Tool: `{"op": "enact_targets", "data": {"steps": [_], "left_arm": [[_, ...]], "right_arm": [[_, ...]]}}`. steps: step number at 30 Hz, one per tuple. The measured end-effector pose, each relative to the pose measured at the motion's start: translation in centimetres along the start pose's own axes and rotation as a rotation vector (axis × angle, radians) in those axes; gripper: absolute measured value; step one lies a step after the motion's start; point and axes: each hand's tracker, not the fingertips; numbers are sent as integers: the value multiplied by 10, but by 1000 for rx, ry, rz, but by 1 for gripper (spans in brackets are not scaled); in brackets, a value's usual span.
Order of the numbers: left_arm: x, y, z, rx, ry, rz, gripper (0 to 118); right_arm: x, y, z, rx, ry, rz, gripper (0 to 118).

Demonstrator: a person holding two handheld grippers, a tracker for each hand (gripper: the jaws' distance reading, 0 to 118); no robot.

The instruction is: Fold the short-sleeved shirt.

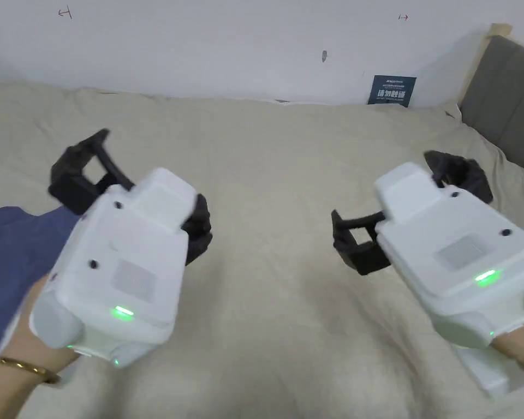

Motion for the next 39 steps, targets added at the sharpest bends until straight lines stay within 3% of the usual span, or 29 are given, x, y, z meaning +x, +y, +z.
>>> {"op": "enact_targets", "data": {"steps": [2, 5, 10, 23, 24, 26, 27, 28, 29, 32, 39], "left_arm": [[-11, -8, -1, -24, 36, 295, 118], [-12, -21, 2, -75, 63, 469, 118], [0, -31, 7, -86, 34, 386, 118], [5, -30, 12, -110, 14, 404, 118], [6, -29, 12, -112, 18, 398, 114], [7, -26, 13, -122, 32, 384, 67], [7, -25, 11, -131, 36, 375, 32], [7, -24, 11, -138, 41, 372, 3], [7, -25, 12, -140, 55, 376, 2], [2, -23, 16, -122, 34, 401, 0], [-2, -22, 17, -116, 34, 409, 0]], "right_arm": [[8, -13, 6, 55, -6, -267, 118], [-4, -27, 13, 51, -69, -377, 118], [-16, -40, 14, 12, -92, -369, 118], [-26, -38, 18, 10, -82, -345, 118], [-27, -37, 18, 11, -85, -337, 118], [-31, -35, 19, 21, -100, -308, 89], [-33, -34, 19, 22, -105, -301, 64], [-33, -34, 18, 15, -108, -297, 22], [-32, -34, 17, 3, -103, -299, 3], [-29, -34, 19, -21, -81, -348, 2], [-31, -35, 23, -1, -84, -335, 1]]}}
